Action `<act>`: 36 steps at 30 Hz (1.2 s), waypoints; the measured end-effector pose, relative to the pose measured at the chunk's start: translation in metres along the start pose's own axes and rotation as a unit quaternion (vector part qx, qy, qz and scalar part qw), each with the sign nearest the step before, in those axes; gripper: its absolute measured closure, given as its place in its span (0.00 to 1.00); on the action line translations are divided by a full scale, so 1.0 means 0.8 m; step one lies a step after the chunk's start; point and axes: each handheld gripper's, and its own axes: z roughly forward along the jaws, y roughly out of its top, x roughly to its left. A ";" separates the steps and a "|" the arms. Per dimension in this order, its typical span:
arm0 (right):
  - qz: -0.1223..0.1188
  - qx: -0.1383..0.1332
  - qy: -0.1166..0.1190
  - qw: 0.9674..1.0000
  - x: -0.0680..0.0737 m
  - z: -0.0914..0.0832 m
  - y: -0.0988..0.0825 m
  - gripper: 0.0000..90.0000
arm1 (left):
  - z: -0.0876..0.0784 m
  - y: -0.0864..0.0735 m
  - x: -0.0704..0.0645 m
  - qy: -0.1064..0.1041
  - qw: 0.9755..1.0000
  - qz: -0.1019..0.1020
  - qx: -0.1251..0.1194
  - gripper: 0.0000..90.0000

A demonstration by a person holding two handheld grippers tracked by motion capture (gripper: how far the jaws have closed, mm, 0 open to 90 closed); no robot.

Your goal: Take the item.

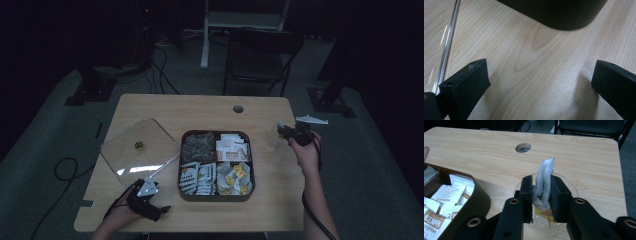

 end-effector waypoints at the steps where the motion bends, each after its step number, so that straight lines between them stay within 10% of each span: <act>1: 0.001 -0.001 0.001 1.000 0.000 0.000 0.000 0.80 | 0.000 0.000 0.000 0.000 1.000 0.000 0.000 0.02; 36: -0.019 -0.028 0.025 0.999 0.019 -0.032 -0.008 0.51 | 0.000 0.000 0.000 0.000 1.000 0.000 0.000 0.02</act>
